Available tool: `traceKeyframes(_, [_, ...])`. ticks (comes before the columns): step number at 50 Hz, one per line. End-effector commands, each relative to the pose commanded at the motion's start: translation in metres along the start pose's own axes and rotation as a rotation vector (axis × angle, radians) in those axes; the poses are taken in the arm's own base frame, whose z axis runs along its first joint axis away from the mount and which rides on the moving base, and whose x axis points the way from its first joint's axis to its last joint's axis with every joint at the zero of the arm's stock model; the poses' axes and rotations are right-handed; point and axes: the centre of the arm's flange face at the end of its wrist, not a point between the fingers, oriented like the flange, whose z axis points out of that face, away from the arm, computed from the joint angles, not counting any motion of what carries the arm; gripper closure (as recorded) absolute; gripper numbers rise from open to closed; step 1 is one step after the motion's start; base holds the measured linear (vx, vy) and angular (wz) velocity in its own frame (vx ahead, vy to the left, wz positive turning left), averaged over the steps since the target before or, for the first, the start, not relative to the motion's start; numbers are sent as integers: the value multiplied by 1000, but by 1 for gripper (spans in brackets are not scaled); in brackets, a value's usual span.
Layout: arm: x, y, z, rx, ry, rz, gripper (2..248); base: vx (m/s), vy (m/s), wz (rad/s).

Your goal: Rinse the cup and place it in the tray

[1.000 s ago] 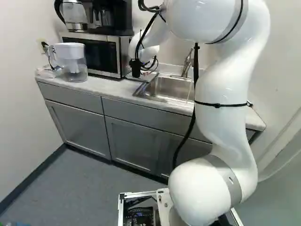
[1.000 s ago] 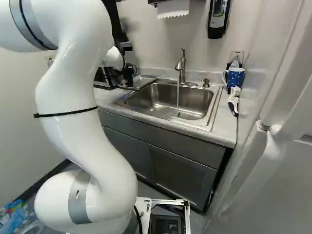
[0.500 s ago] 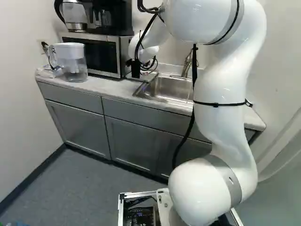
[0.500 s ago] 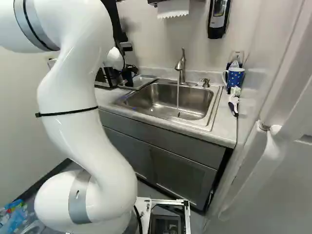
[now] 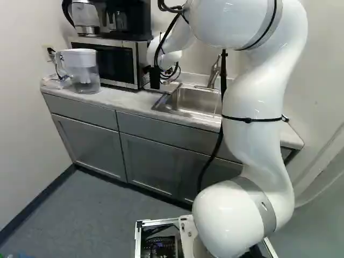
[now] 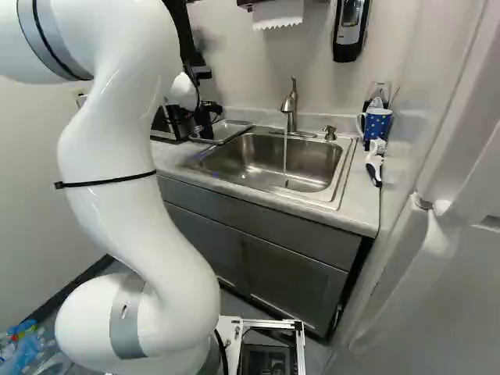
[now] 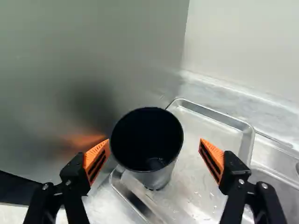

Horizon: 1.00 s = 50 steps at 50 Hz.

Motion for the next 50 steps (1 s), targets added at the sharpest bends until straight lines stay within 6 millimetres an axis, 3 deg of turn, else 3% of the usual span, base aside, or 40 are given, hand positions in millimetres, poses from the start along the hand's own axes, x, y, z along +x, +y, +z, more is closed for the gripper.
traceKeyframes(50, [47,2,-37,-2,96,2,3,0,0,0])
